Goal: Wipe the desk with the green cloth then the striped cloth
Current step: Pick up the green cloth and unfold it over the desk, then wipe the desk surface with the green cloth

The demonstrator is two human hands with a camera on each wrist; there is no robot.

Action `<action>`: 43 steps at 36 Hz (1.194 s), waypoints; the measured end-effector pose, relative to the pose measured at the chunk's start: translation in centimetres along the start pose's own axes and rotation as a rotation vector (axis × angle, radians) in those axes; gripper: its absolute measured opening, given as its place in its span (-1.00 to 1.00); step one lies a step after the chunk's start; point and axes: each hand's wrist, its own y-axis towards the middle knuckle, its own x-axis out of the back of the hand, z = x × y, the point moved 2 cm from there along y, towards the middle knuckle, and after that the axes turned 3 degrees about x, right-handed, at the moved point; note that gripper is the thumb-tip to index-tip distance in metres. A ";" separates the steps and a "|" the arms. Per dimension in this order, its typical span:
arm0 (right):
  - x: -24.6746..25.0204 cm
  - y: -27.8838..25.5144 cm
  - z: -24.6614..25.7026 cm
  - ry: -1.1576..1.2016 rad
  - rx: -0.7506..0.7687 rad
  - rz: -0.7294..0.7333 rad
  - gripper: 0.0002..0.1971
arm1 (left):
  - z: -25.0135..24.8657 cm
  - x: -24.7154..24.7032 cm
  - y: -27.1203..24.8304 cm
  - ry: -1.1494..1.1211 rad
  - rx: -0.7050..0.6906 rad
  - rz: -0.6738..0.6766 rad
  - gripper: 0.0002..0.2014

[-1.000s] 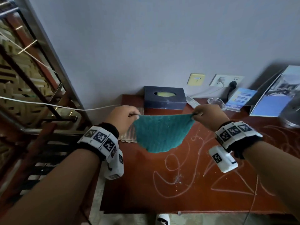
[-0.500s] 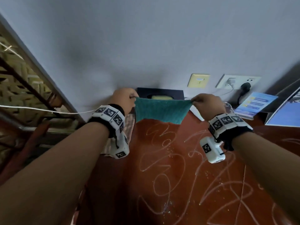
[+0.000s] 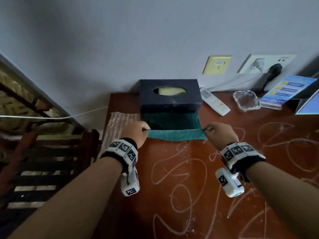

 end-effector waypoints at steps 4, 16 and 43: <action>-1.2 -1.3 0.2 -0.086 -0.016 0.076 -0.78 | 0.9 -1.4 -1.2 -0.031 0.011 0.058 -0.79; -3.6 -2.9 3.7 -0.146 0.118 0.117 -0.67 | 3.8 -4.5 -9.8 -0.068 -0.110 0.066 -0.86; -13.5 3.0 9.0 -0.308 0.087 0.340 -0.26 | 8.4 -10.7 -14.2 0.492 -0.157 0.326 -0.34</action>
